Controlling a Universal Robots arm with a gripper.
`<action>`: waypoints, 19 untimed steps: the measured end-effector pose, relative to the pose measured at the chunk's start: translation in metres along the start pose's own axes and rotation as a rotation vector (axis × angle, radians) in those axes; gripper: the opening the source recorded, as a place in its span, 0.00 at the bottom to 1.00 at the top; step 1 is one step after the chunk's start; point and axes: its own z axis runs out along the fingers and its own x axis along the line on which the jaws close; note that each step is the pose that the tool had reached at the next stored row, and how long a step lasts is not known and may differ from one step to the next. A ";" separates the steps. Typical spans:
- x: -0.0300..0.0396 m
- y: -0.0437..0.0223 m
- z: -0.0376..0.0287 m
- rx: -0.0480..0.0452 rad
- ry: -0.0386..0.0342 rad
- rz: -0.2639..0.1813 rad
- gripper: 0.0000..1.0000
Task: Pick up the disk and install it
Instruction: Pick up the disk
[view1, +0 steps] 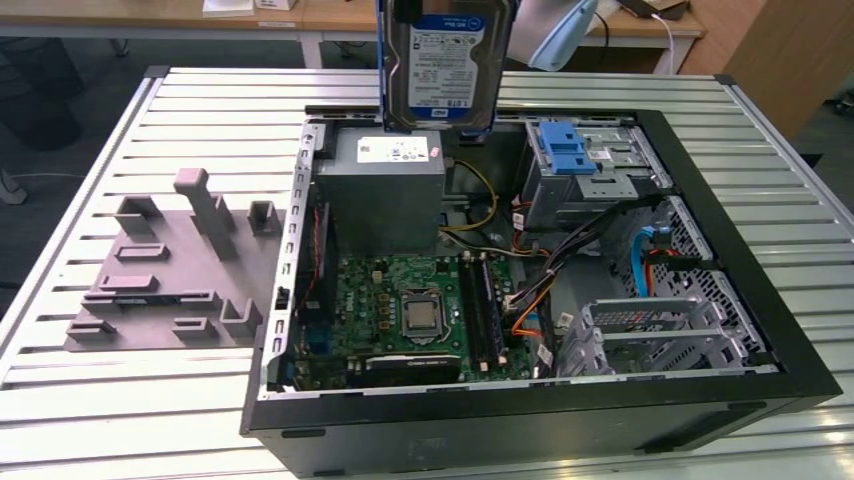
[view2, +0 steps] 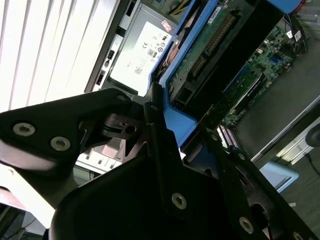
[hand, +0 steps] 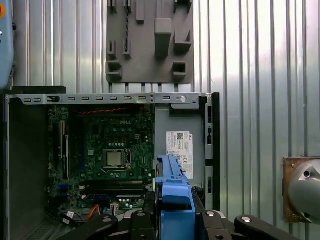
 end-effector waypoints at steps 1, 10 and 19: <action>0.0003 0.0000 0.0000 0.0000 0.0000 0.000 0.36; 0.0032 -0.0001 -0.0001 0.0000 0.0001 0.000 0.36; 0.0064 -0.0002 -0.0001 0.0000 0.0002 0.000 0.36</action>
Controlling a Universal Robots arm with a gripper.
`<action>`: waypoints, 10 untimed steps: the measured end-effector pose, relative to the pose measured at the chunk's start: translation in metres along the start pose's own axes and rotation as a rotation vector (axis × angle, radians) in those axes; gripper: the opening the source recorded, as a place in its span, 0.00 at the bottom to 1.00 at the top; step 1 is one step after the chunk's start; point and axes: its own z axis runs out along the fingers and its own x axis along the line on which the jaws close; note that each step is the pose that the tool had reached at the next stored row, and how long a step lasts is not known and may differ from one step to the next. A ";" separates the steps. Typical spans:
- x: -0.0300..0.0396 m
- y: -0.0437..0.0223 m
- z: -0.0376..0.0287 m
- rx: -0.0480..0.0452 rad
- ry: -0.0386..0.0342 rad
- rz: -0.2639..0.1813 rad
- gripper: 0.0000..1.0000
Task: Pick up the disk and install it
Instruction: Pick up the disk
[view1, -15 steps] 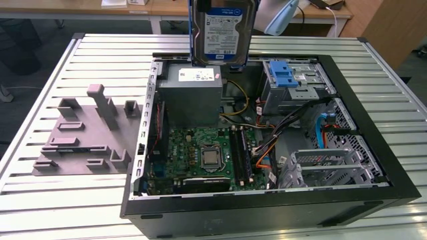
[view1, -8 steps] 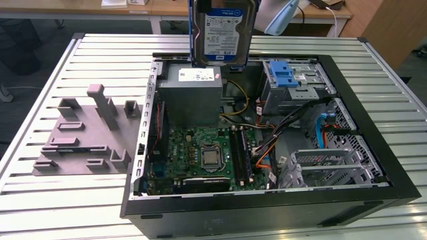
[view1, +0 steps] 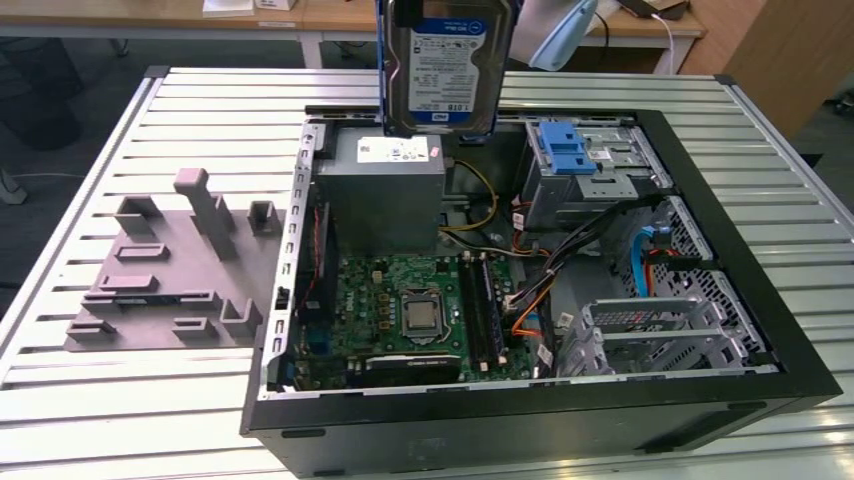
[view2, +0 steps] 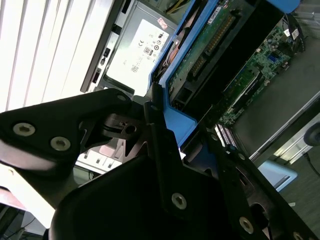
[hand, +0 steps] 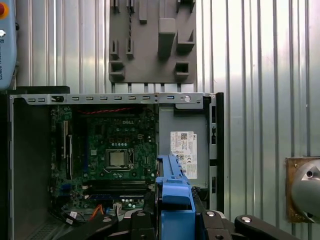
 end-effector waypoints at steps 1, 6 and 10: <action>0.0004 0.0000 0.0000 0.0000 0.0000 0.000 0.36; 0.0020 -0.0001 0.0000 0.0000 0.0000 0.000 0.36; 0.0033 -0.0001 0.0000 0.0000 0.0001 0.000 0.36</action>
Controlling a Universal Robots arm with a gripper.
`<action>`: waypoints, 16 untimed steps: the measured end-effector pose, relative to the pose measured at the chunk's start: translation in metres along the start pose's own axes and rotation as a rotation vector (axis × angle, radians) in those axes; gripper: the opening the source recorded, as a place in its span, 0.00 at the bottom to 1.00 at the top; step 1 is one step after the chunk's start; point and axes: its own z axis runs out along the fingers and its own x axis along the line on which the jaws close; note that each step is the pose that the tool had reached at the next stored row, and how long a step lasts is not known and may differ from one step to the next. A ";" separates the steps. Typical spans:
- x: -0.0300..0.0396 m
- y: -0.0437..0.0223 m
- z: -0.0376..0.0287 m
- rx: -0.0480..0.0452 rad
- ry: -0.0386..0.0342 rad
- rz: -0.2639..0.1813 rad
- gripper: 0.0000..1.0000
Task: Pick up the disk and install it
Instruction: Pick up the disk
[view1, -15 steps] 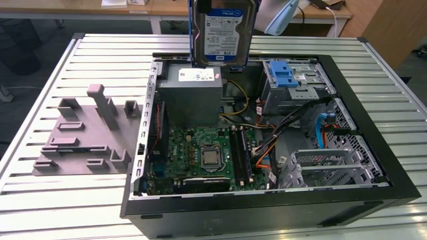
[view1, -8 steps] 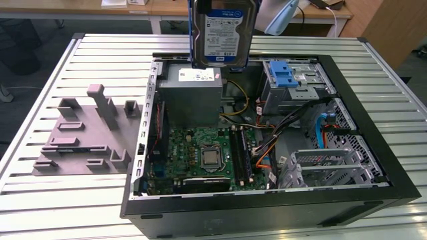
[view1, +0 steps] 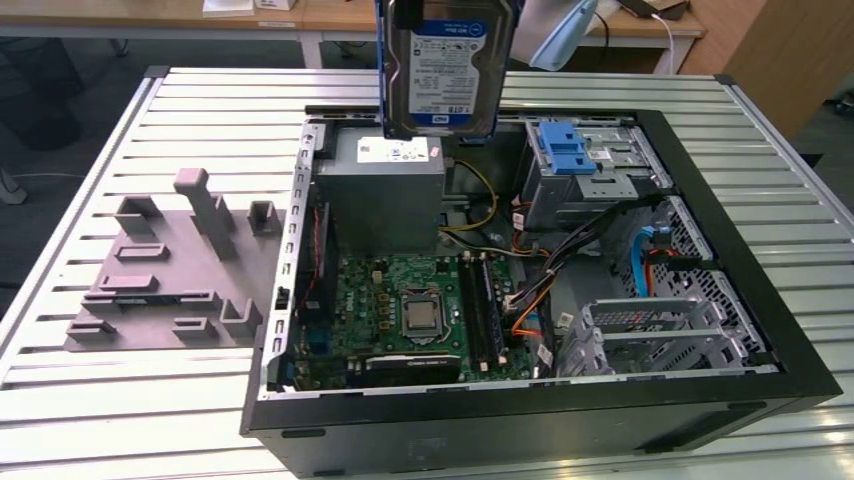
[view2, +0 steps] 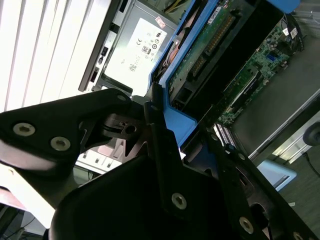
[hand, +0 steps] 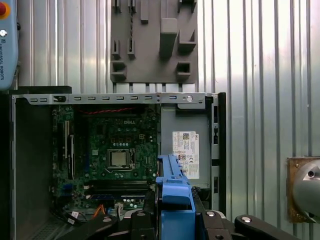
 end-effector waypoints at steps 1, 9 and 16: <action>0.0004 0.0000 0.0000 0.0000 0.0000 0.000 0.36; 0.0047 -0.0002 0.0000 0.0000 0.0003 0.000 0.36; 0.0091 -0.0003 -0.0001 0.0001 0.0008 0.000 0.36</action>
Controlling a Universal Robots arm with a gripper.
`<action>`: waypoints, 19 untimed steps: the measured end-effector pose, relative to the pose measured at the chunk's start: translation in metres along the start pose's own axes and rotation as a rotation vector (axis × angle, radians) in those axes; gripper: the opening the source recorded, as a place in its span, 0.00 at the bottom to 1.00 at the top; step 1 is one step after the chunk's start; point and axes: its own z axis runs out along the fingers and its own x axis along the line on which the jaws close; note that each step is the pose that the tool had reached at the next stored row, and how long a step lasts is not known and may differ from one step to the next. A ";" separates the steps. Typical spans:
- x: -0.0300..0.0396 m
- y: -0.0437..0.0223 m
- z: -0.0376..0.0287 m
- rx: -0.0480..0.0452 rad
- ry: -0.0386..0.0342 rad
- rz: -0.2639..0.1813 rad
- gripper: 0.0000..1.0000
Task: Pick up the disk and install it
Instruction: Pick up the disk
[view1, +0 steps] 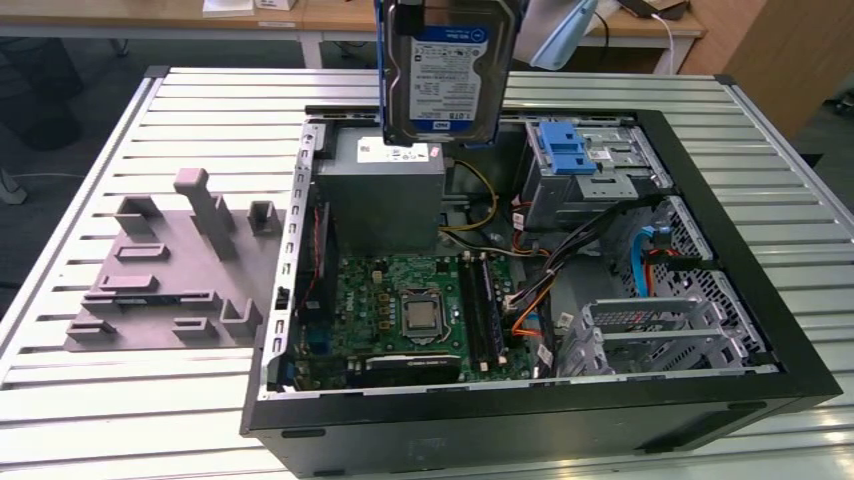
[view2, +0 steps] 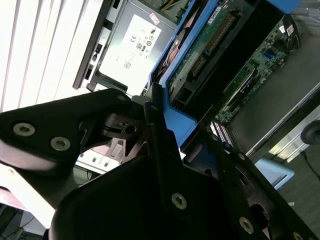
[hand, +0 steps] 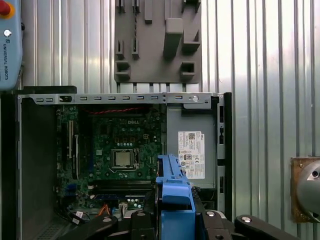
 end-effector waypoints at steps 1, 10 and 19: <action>0.0006 0.0000 -0.0001 -0.0001 0.0002 0.000 0.36; 0.0067 -0.0002 -0.0001 0.0000 0.0007 0.000 0.36; 0.0124 -0.0004 -0.0002 0.0000 0.0013 0.000 0.36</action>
